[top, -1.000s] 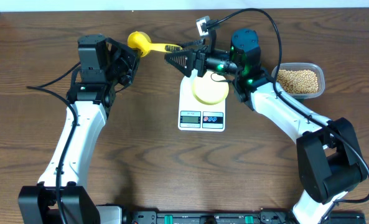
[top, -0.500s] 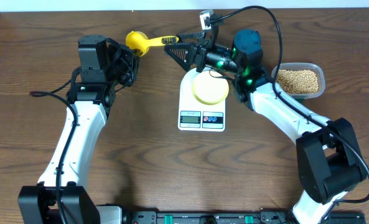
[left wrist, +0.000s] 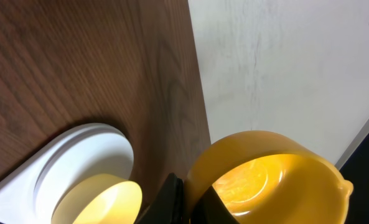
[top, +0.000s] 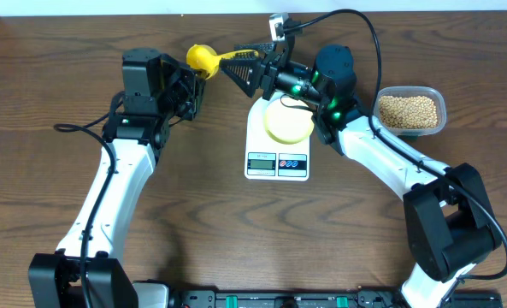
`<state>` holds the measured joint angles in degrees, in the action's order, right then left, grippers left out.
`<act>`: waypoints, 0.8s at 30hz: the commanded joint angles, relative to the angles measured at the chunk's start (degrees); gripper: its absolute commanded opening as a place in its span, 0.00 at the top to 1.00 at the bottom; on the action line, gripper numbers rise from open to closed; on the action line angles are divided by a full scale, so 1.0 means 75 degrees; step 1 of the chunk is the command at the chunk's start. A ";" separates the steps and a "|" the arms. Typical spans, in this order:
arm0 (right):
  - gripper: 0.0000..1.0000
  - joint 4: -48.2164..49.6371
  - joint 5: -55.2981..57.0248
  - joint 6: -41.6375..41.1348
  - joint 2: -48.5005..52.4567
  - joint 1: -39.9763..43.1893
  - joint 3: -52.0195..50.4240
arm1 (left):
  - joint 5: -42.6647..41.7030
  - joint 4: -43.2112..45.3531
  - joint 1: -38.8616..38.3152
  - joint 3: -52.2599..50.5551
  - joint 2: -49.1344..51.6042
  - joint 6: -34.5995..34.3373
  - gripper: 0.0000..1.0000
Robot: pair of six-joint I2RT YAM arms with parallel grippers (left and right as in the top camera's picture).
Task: Scoop item into bowl and weigh 50g on scale
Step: 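Move the right gripper to the scoop handle and close on it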
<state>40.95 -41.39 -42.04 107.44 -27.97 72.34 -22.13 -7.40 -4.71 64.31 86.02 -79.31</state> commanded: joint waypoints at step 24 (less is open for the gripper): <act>0.73 -0.0204 0.0105 0.0277 0.0079 -0.0029 0.0149 | 0.0099 0.0026 0.0003 0.0055 -0.0111 0.0026 0.92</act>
<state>39.68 -41.06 -40.91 107.44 -27.94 72.34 -22.13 -7.40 -4.71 64.31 86.02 -79.48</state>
